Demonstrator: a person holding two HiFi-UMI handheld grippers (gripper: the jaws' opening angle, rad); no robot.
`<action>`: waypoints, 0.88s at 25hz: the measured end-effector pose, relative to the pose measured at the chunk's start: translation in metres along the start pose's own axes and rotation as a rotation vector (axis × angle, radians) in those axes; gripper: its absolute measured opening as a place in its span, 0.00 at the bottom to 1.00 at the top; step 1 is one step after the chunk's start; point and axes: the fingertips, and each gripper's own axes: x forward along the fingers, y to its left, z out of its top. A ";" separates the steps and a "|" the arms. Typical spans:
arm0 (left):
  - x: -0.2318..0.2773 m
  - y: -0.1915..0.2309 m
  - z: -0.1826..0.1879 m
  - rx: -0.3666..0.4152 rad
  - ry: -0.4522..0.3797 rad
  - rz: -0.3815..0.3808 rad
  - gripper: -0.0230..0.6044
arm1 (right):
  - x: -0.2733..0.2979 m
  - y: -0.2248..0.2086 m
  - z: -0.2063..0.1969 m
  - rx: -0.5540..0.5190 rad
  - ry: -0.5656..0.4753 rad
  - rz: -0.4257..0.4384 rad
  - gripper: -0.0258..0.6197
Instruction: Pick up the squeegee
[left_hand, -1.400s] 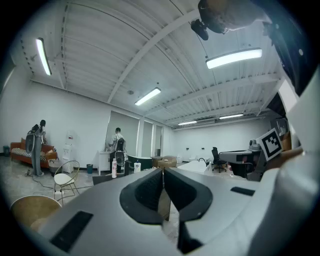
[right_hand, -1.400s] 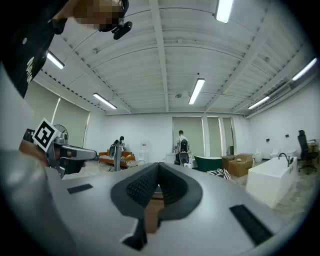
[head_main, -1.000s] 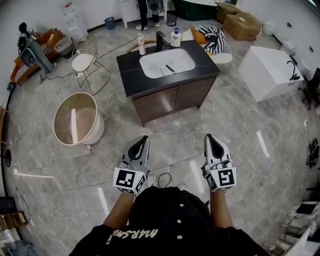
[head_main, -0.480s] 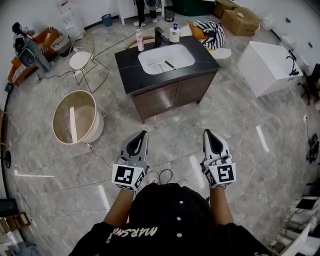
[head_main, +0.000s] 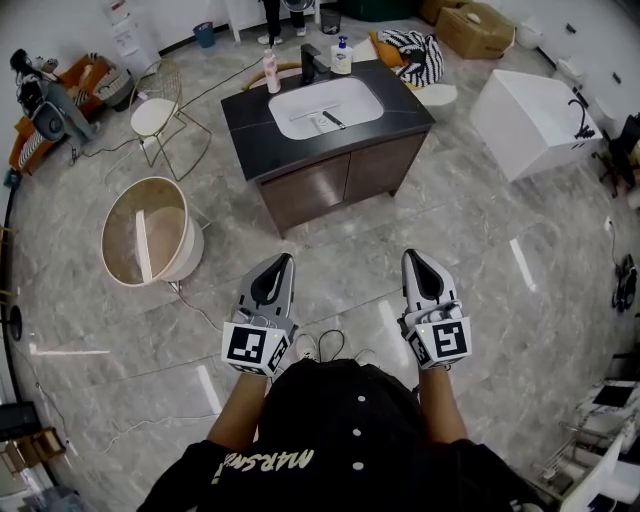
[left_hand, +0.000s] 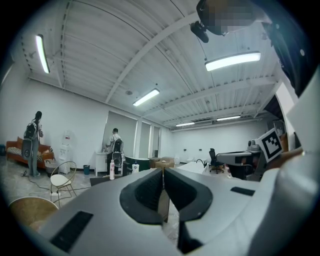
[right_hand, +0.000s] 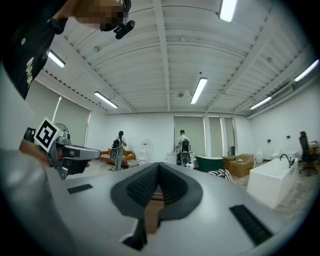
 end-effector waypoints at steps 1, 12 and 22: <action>0.000 -0.001 0.000 0.000 0.000 -0.002 0.07 | -0.001 0.001 0.001 -0.002 -0.003 0.003 0.03; 0.002 -0.002 -0.001 -0.013 0.001 -0.004 0.07 | 0.001 0.004 0.007 -0.013 -0.018 0.009 0.03; -0.009 0.027 0.000 -0.009 0.006 -0.046 0.07 | 0.022 0.038 0.003 -0.019 0.005 -0.022 0.03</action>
